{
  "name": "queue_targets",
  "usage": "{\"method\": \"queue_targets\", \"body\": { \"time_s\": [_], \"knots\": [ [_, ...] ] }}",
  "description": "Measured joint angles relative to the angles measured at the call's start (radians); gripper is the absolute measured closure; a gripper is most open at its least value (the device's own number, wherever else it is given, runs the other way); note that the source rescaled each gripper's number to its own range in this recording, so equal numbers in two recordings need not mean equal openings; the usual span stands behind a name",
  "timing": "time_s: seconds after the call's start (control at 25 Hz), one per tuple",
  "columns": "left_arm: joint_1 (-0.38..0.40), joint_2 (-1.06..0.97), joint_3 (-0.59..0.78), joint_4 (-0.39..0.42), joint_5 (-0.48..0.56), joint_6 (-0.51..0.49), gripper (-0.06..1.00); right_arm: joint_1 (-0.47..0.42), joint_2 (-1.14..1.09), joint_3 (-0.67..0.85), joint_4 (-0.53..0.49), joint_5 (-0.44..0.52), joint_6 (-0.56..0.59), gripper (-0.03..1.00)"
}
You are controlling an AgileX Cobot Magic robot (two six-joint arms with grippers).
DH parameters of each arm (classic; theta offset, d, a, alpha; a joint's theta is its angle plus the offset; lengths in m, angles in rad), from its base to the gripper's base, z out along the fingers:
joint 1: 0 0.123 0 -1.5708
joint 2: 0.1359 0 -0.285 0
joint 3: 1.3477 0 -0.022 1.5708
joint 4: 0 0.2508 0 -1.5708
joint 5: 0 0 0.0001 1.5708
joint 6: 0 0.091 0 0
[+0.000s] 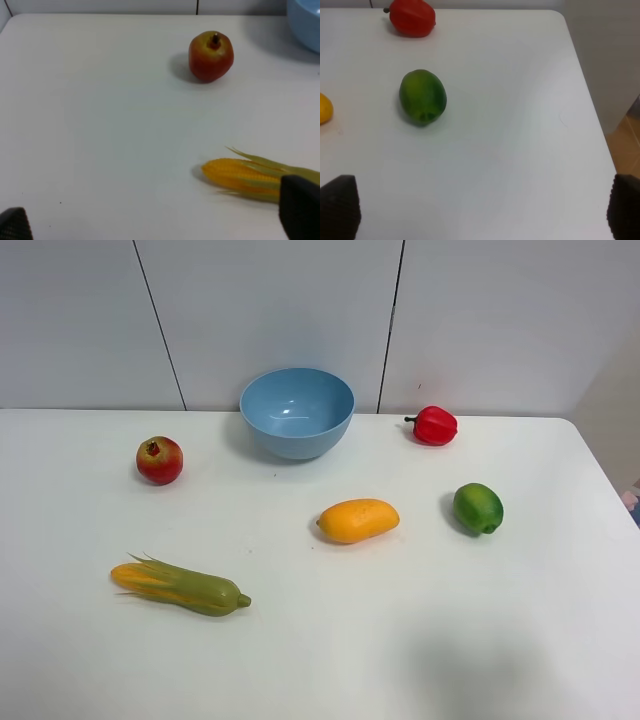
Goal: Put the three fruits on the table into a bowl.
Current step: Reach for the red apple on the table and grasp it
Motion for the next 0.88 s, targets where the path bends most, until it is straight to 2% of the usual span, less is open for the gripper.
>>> {"method": "queue_targets", "body": {
  "time_s": [0.2, 0.4, 0.56, 0.76, 0.88],
  "knots": [
    [0.0, 0.021, 0.0, 0.0, 0.0, 0.0, -0.06, 0.0, 0.0, 0.0, 0.0, 0.0, 0.0, -0.03],
    [0.0, 0.243, -0.034, -0.005, -0.031, 0.011, -0.06, 0.0, 0.0, 0.0, 0.0, 0.0, -0.001, -0.03],
    [0.0, 0.504, -0.124, -0.015, -0.14, 0.068, -0.06, 0.0, 0.0, 0.0, 0.0, 0.0, -0.001, -0.03],
    [0.0, 0.827, -0.276, -0.046, -0.311, 0.186, -0.06, 0.0, 0.0, 0.0, 0.0, 0.0, -0.001, -0.03],
    [0.0, 1.012, -0.363, -0.053, -0.369, 0.243, -0.06, 0.0, 0.0, 0.0, 0.0, 0.0, -0.001, -0.03]
  ]
}}
